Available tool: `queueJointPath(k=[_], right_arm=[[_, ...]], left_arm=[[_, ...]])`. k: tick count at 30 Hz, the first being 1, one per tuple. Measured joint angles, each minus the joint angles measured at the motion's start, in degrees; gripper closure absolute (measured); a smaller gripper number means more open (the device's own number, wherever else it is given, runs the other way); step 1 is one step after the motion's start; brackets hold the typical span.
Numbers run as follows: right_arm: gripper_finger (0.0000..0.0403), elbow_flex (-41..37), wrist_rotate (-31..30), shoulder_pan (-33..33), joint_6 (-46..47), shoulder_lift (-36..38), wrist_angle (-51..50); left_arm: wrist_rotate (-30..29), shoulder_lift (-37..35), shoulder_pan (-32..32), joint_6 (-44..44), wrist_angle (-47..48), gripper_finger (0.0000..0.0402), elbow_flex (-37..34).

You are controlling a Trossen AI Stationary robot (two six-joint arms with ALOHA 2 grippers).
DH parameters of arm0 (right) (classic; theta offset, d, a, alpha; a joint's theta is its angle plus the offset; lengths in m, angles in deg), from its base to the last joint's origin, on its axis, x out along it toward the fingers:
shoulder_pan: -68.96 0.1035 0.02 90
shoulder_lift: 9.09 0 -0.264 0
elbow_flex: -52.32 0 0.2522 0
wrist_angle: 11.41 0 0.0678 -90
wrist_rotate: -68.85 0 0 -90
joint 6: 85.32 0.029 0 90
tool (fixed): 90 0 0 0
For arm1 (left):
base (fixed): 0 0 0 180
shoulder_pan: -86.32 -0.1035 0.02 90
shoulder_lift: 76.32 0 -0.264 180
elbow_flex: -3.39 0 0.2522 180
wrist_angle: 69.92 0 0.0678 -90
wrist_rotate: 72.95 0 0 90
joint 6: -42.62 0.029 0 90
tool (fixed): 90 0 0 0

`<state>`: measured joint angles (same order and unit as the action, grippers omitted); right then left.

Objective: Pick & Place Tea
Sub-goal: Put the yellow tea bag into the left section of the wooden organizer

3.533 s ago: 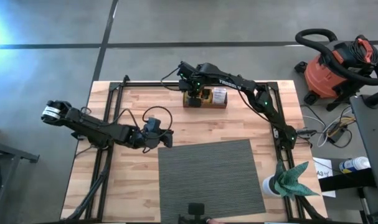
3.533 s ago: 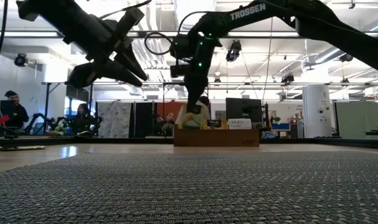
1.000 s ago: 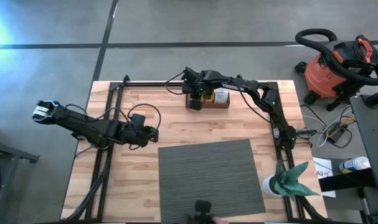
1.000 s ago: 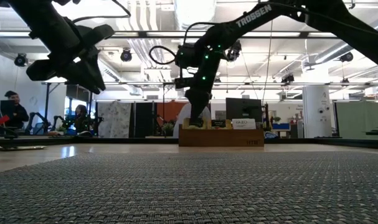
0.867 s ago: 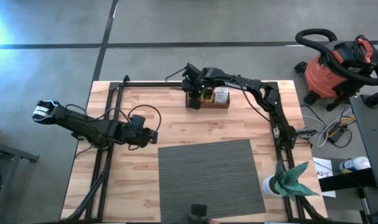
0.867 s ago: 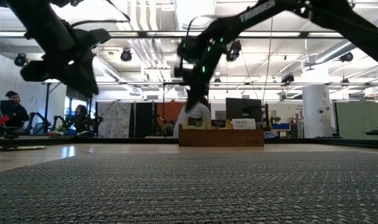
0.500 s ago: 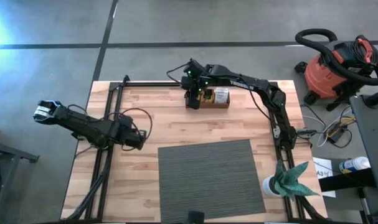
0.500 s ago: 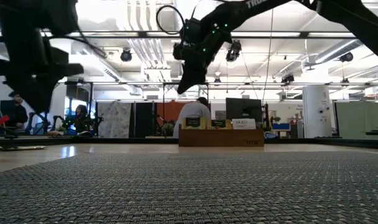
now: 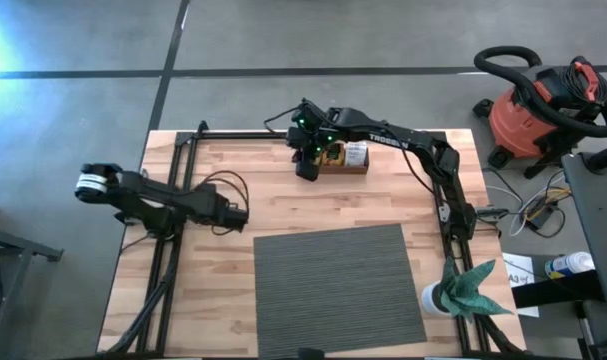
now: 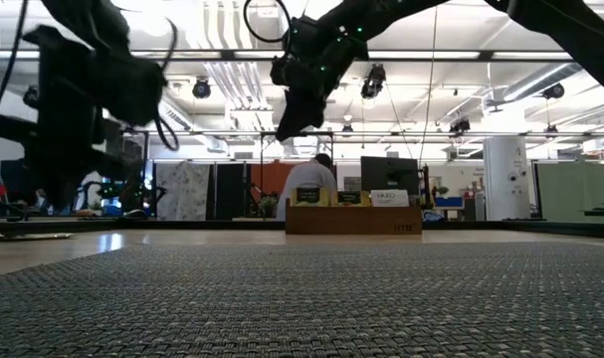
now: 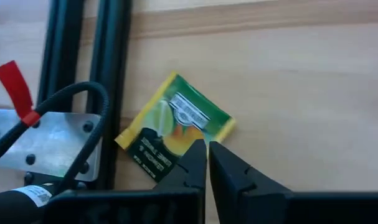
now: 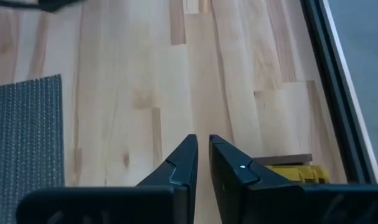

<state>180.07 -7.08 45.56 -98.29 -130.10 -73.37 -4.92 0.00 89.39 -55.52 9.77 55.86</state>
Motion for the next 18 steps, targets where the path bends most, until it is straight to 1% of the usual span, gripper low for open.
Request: queueJointPath(k=[4,9,14,18], right_arm=[[0.0365,0.0,0.0,0.0,1.0,0.0,-0.5],[0.0365,0.0,-0.1,0.0,1.0,0.0,-1.3],[0.0365,0.0,-0.1,0.0,1.0,0.0,-1.3],[0.0365,0.0,-0.1,0.0,1.0,-0.1,-1.3]], left_arm=[[0.3,4.0,-2.9,-0.7,-2.1,0.0389,-0.1],[0.6,8.5,-5.7,0.7,-5.4,0.0389,-0.7],[-1.5,12.9,-6.1,0.1,-5.1,0.0389,-1.2],[-2.9,14.8,-6.1,-0.5,-7.2,0.0389,-1.7]])
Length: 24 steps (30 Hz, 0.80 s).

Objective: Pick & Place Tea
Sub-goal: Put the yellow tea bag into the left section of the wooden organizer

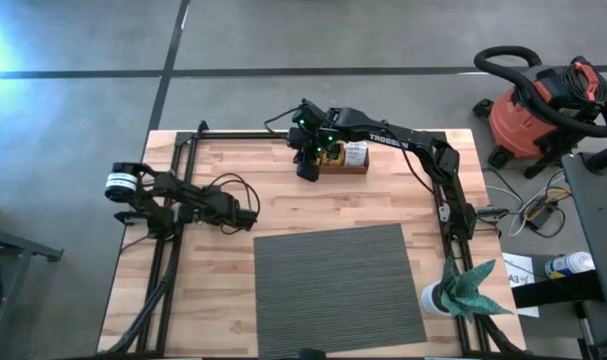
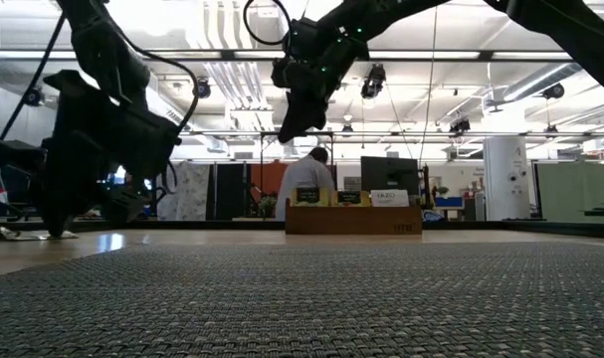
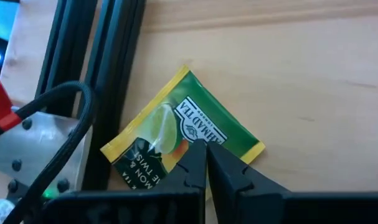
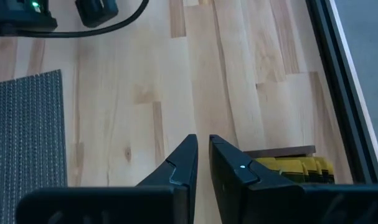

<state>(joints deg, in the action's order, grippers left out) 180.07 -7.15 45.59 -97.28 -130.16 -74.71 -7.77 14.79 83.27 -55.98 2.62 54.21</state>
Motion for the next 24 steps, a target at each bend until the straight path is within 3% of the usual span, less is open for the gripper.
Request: queueJointPath(k=[8,19,24], right_arm=[[0.0365,0.0,0.0,0.0,-0.2,0.0,0.0],[0.0365,0.0,0.0,0.0,-0.4,0.0,-0.1],[0.0365,0.0,-0.1,0.0,-0.4,0.0,-2.0]], left_arm=[[-3.2,0.5,0.0,1.8,-7.2,0.039,1.3],[3.9,-10.0,0.5,25.2,-33.9,0.0391,6.8],[0.3,-15.3,0.5,28.6,-28.4,0.0391,6.8]])
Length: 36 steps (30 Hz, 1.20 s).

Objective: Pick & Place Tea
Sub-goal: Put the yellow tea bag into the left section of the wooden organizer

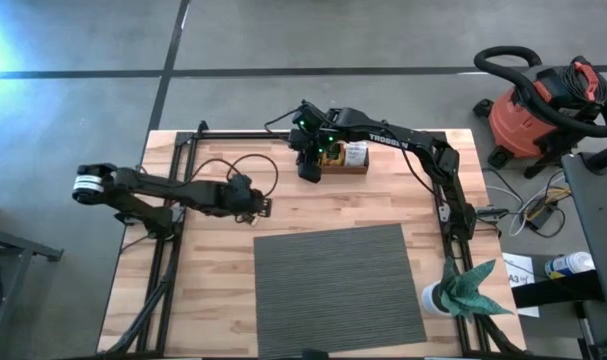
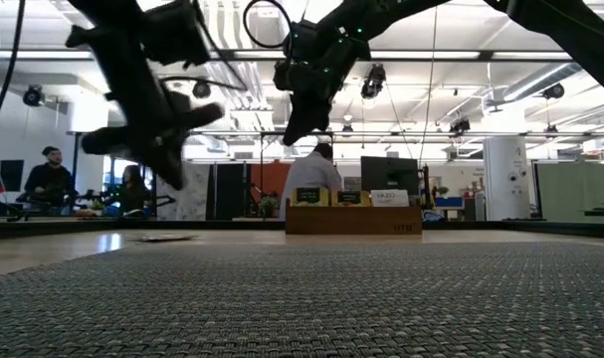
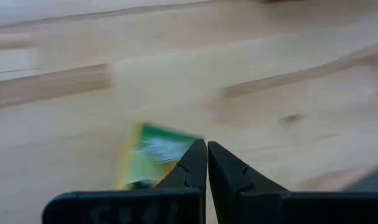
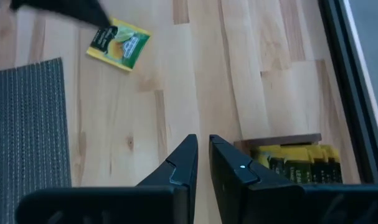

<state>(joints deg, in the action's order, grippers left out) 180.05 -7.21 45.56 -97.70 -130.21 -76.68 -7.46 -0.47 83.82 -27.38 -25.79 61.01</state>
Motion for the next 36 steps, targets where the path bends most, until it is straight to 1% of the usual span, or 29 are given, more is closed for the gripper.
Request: queueJointPath(k=[3,6,10,12,16,21,23,26,31,34,36], right_arm=[[0.0365,0.0,0.0,0.0,0.0,0.0,-1.0],[0.0365,0.0,0.7,0.3,0.2,0.0,-1.3],[0.0364,0.0,5.3,1.1,0.5,0.0,-1.5],[0.0364,0.0,5.9,1.9,1.2,0.0,-1.5],[0.0364,-0.1,5.9,3.8,1.5,0.0,-1.9],[0.0364,-0.2,6.0,6.3,1.5,0.0,-2.2],[0.0364,-0.2,6.1,7.0,1.5,0.0,-2.3],[0.0364,-0.2,6.1,7.4,1.5,0.0,-2.9],[0.0364,-0.2,6.1,7.4,1.5,0.0,-6.5],[0.0364,-0.2,6.1,7.4,1.5,0.0,-8.6],[0.0364,-0.2,6.1,7.4,1.5,0.0,-9.4]], left_arm=[[-0.5,-0.8,-0.1,-0.5,7.8,0.0391,0.0],[-0.2,-0.2,-0.1,0.6,12.8,0.0391,-0.1],[0.0,2.0,-0.1,2.9,13.2,0.0391,-1.4],[0.0,3.3,-0.2,2.4,13.1,0.0391,-2.6],[1.4,6.2,-0.1,0.9,11.0,0.0391,-4.7],[1.9,8.7,-0.1,0.9,6.2,0.0391,-6.3],[2.0,9.6,-0.1,0.6,4.9,0.0391,-6.5],[2.1,10.6,0.3,-2.3,2.9,0.0391,-6.1],[2.5,10.7,1.6,-5.2,1.1,0.0391,-5.4],[4.9,10.5,2.4,-5.3,-2.0,0.0391,-4.9],[6.7,10.5,3.2,-5.1,-5.8,0.039,-4.8]])
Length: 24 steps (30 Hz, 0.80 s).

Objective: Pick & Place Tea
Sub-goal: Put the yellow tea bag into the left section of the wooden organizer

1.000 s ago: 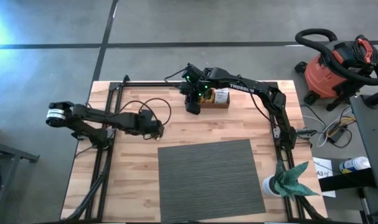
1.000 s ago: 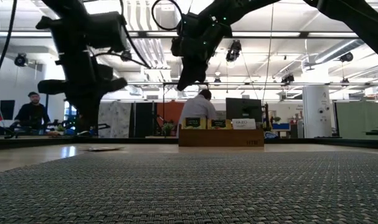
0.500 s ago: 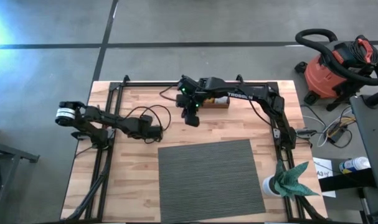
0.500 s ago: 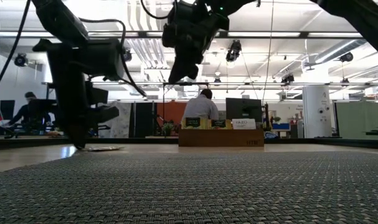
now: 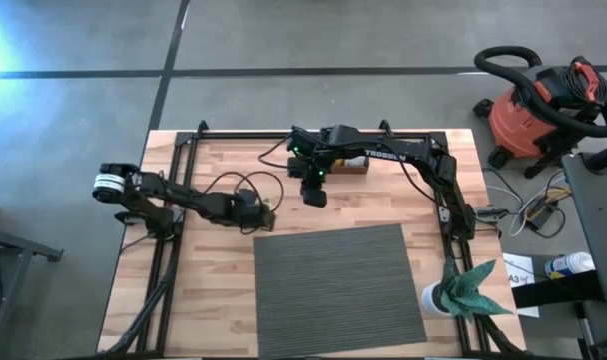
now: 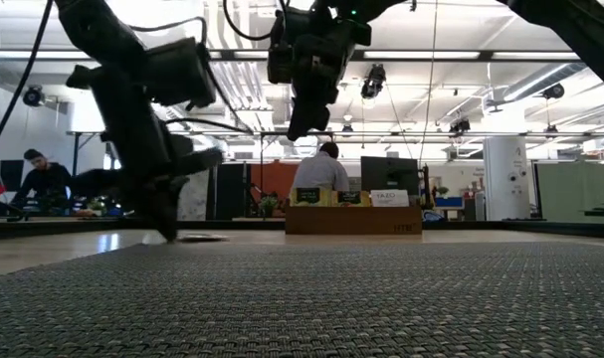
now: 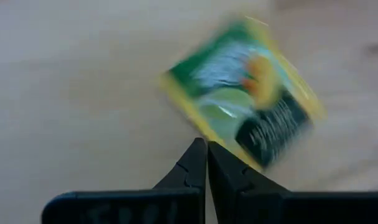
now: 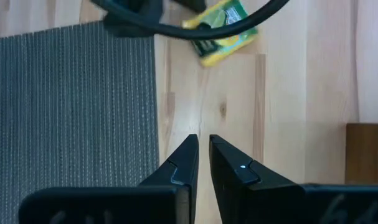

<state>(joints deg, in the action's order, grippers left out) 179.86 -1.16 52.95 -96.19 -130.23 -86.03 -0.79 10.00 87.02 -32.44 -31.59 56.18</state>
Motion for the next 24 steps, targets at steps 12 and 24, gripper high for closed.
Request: queueJointPath(k=[12,24], right_arm=[[0.0364,-0.3,-0.1,0.1,0.9,0.0,-2.0],[0.0364,-2.0,1.4,0.8,5.1,-0.1,-2.7]], left_arm=[[-2.4,1.8,0.3,8.8,-19.2,0.0391,-0.1],[-15.4,-8.0,-1.0,12.6,-4.6,0.0391,-0.1]])
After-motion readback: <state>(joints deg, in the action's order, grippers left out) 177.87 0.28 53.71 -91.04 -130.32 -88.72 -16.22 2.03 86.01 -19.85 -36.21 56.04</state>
